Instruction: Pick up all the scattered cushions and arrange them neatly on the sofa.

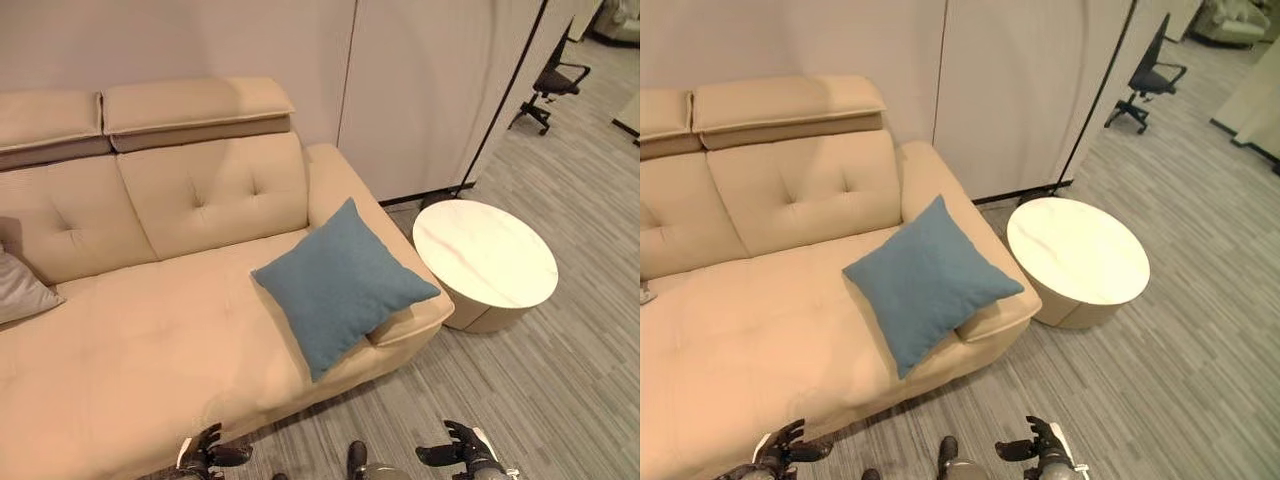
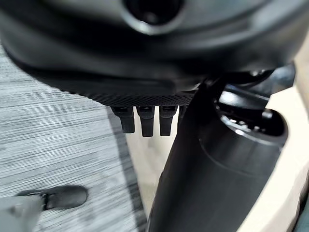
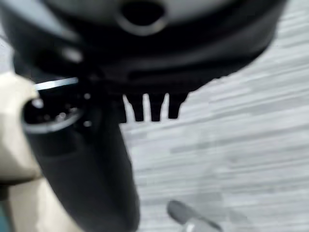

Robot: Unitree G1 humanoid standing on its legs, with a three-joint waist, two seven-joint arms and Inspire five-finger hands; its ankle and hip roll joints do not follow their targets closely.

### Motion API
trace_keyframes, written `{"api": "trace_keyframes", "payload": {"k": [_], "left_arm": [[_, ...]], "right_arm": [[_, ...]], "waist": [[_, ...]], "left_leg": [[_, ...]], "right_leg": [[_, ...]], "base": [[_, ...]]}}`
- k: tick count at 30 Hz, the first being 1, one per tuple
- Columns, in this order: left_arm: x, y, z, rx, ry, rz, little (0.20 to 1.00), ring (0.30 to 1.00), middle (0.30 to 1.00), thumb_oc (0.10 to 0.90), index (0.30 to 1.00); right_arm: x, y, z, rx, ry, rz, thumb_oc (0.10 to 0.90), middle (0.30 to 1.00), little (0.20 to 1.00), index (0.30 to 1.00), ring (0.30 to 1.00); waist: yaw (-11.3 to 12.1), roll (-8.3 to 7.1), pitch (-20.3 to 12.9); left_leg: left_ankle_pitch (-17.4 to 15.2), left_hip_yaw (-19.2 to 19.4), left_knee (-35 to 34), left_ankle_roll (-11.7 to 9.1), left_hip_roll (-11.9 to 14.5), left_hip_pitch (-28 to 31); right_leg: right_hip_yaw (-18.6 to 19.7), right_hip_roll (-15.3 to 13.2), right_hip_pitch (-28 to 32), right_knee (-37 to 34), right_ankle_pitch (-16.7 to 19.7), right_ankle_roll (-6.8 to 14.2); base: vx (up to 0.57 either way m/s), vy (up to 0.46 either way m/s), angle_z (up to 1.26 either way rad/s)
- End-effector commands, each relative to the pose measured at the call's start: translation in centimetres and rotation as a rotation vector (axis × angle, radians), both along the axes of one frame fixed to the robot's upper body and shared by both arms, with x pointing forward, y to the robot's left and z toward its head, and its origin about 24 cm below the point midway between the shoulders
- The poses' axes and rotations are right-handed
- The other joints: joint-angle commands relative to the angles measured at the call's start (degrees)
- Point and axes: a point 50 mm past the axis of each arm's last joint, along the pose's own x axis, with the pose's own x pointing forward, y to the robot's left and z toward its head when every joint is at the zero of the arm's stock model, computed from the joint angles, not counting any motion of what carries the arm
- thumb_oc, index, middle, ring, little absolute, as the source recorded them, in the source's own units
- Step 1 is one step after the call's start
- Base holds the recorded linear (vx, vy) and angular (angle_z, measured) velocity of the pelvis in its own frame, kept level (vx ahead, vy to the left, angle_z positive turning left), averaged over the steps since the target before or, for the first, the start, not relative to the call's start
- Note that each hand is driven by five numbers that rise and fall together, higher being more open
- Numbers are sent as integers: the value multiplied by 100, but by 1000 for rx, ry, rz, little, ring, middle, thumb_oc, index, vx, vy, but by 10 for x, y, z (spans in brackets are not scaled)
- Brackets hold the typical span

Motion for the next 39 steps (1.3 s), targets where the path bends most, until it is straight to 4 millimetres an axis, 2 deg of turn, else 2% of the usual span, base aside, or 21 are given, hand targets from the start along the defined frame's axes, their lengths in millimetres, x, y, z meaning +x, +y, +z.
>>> {"api": "trace_keyframes", "payload": {"k": [1,3,5,6,9,10,11,12,15,16,21,24,29,33,39], "left_arm": [[43,1,22,14,-220,31,900,900,900,800,900],[44,0,23,9,-236,38,900,900,900,800,900],[53,-1,31,-10,-310,68,900,900,900,800,900],[61,-5,39,-42,-389,94,900,900,900,800,900],[76,-11,54,-73,-490,91,900,900,900,800,900],[76,-12,54,-74,-489,91,900,900,900,800,900],[80,-14,57,-81,-512,81,900,900,900,800,900],[88,-19,65,-91,-557,65,900,900,900,800,900],[94,-25,70,-99,-584,30,900,900,900,800,900],[94,-25,70,-100,-584,29,900,900,900,800,900],[94,-30,72,-110,-590,-1,900,900,900,800,900],[97,-33,74,-122,-601,-18,900,900,900,800,900],[105,-41,79,-132,-621,-70,900,900,900,800,900],[109,-51,80,-158,-624,-113,900,900,900,800,900],[104,-54,74,-178,-606,-103,900,900,900,800,900]], "right_arm": [[43,-31,39,-123,-243,-19,800,900,900,900,900],[47,-33,44,-133,-274,-17,800,900,900,900,900],[59,-37,60,-162,-360,11,800,900,900,900,900],[70,-45,79,-205,-455,26,800,900,900,900,900],[85,-54,112,-266,-602,38,800,900,900,900,900],[85,-55,112,-267,-601,37,800,900,900,900,900],[89,-57,122,-289,-640,49,800,900,900,900,900],[96,-65,146,-348,-725,65,800,900,900,900,900],[100,-77,179,-427,-830,77,800,900,900,900,900],[99,-77,179,-427,-829,76,800,900,900,900,900],[104,-84,207,-391,-986,-6,800,900,900,900,900],[118,-79,221,-258,-1111,-98,800,900,900,900,900],[137,-76,231,-151,-1182,-170,800,900,900,900,900],[159,-74,246,-24,-1255,-254,800,900,900,900,900],[177,-67,260,-7,-1268,-217,800,900,900,900,900]], "waist": [[-27,-83,-40],[-36,-113,-80],[-40,-139,-169],[-49,-141,-227],[-78,-162,-219],[-82,-158,-218],[-93,-160,-223],[-126,-165,-245],[-184,-167,-284],[-182,-163,-282],[-189,-171,-317],[-110,-177,-295],[-22,-144,-217],[107,-42,-105],[214,26,-13]], "left_leg": [[-455,-689,287,-267,-74,-216],[-470,-715,265,-288,-62,-184],[-456,-715,185,-351,35,-134],[-429,-689,134,-423,127,-125],[-379,-682,113,-538,263,-159],[-379,-688,112,-539,265,-156],[-369,-681,92,-569,306,-154],[-347,-679,45,-624,382,-119],[-355,-686,-2,-677,456,-45],[-356,-690,-2,-678,458,-41],[-384,-700,-35,-717,502,33],[-379,-750,-35,-735,513,-26],[-312,-871,-35,-781,490,-241],[-199,-1002,-35,-837,437,-596],[-97,-1075,-35,-866,414,-873]], "right_leg": [[119,82,507,-917,43,11],[81,77,621,-1065,90,9],[83,161,769,-1252,116,-15],[-4,212,898,-1410,118,-39],[-191,274,998,-1527,66,-68],[-198,275,1005,-1530,66,-69],[-260,286,1035,-1564,41,-77],[-365,323,1109,-1603,-13,-109],[-452,372,1203,-1630,-91,-147],[-456,374,1209,-1630,-93,-148],[-542,411,1356,-1704,-161,-177],[-639,407,1354,-1733,-174,-188],[-773,385,1228,-1761,-156,-197],[-955,336,965,-1777,-132,-196],[-1015,321,749,-1777,-112,-195]], "base": [[78,-89,24],[115,-125,52],[164,-184,39],[156,-179,8],[81,-117,7],[51,-67,25],[90,-81,34],[127,-100,39],[102,-53,25],[64,-20,10],[84,-15,4],[51,-8,6],[-17,7,26],[-32,23,24],[-14,11,18]]}}
